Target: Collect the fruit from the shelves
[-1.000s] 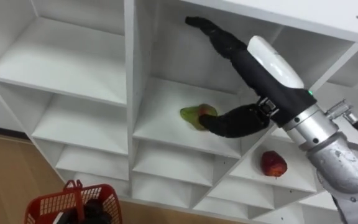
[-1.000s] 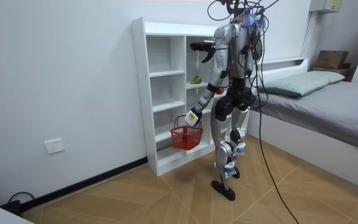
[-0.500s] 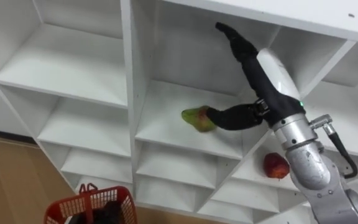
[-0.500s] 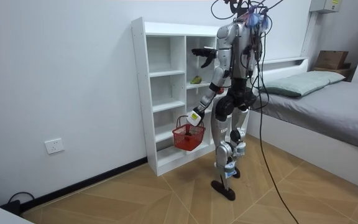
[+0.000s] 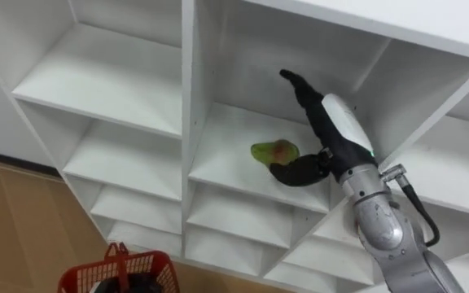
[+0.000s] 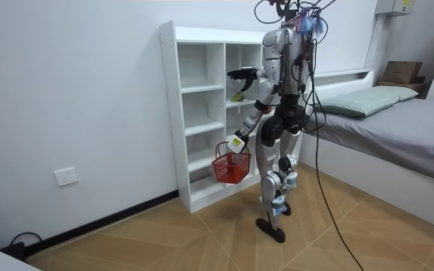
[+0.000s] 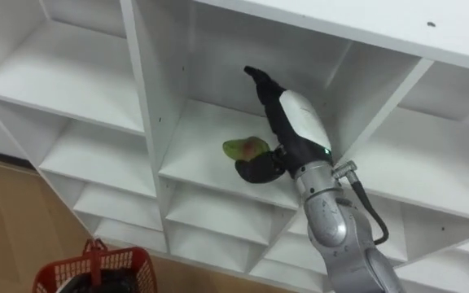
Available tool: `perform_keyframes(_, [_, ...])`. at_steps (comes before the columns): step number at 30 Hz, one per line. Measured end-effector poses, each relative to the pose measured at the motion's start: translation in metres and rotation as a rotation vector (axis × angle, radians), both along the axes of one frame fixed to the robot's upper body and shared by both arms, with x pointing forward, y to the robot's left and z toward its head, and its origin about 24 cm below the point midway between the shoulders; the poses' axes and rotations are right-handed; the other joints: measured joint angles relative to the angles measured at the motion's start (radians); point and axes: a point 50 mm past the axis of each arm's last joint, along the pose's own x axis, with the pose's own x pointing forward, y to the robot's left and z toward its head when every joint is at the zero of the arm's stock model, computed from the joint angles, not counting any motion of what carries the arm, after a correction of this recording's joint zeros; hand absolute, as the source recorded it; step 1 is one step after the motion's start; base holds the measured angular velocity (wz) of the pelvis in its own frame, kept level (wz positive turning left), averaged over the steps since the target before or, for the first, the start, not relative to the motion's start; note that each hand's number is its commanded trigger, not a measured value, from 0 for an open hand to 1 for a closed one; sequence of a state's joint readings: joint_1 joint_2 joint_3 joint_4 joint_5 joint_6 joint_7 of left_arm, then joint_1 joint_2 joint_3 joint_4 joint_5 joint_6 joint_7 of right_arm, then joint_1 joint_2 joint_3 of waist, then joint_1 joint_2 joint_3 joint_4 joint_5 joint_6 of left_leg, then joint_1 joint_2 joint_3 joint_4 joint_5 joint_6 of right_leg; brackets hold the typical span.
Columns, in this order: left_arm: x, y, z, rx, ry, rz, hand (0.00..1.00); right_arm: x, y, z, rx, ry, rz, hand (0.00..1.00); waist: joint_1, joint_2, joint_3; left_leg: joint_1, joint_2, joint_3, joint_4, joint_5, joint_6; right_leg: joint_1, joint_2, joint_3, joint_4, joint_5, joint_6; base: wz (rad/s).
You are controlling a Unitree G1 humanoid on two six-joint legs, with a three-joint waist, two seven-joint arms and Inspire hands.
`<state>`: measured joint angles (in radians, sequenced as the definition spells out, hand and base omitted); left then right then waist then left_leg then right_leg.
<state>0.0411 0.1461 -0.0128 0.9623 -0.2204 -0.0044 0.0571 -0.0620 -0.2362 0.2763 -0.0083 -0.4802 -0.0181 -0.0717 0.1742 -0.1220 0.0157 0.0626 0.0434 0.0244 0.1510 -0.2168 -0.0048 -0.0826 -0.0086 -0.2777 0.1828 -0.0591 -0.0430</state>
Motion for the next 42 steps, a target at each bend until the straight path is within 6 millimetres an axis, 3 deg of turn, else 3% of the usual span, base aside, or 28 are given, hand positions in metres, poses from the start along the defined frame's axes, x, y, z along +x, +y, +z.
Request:
perform_keyframes(16, [0.004,-0.005,0.001,0.021,0.014,-0.064,1.0,0.012,0.018,-0.015,0.041,0.09,0.01,0.0,0.018,0.0,0.0003,-0.002,-0.001,-0.031,0.0,0.0,0.0,0.012,-0.006,-0.031,0.001,-0.004,0.002,0.05])
perform_keyframes(23, [0.007,-0.008,0.002,0.021,0.02,-0.068,1.0,0.016,0.015,-0.01,0.041,0.037,-0.039,0.0,0.025,0.002,0.0018,-0.015,-0.004,-0.055,0.01,0.0,0.0,0.015,-0.011,-0.049,0.0,-0.009,0.005,0.1])
perform_keyframes(29, [0.011,-0.019,0.003,-0.012,0.003,-0.101,1.0,0.028,0.009,-0.017,-0.051,0.012,-0.119,0.0,0.035,0.014,0.0099,-0.016,-0.005,-0.054,0.011,0.0,0.0,0.015,-0.012,-0.048,0.001,-0.01,0.006,0.01])
perform_keyframes(33, [0.009,-0.025,0.001,-0.029,0.021,-0.121,1.0,0.028,0.007,-0.026,-0.108,0.026,-0.149,0.0,0.041,0.015,0.0102,-0.018,-0.005,-0.055,0.01,0.0,0.0,0.013,-0.012,-0.049,0.001,-0.015,0.005,0.0])
perform_keyframes(42, [0.007,-0.026,0.0,-0.036,0.045,-0.141,1.0,0.027,0.007,-0.025,-0.126,-0.012,-0.184,0.0,0.051,0.014,0.0092,-0.02,-0.005,-0.055,0.016,0.0,0.0,0.014,-0.015,-0.057,0.002,-0.016,0.007,0.0])
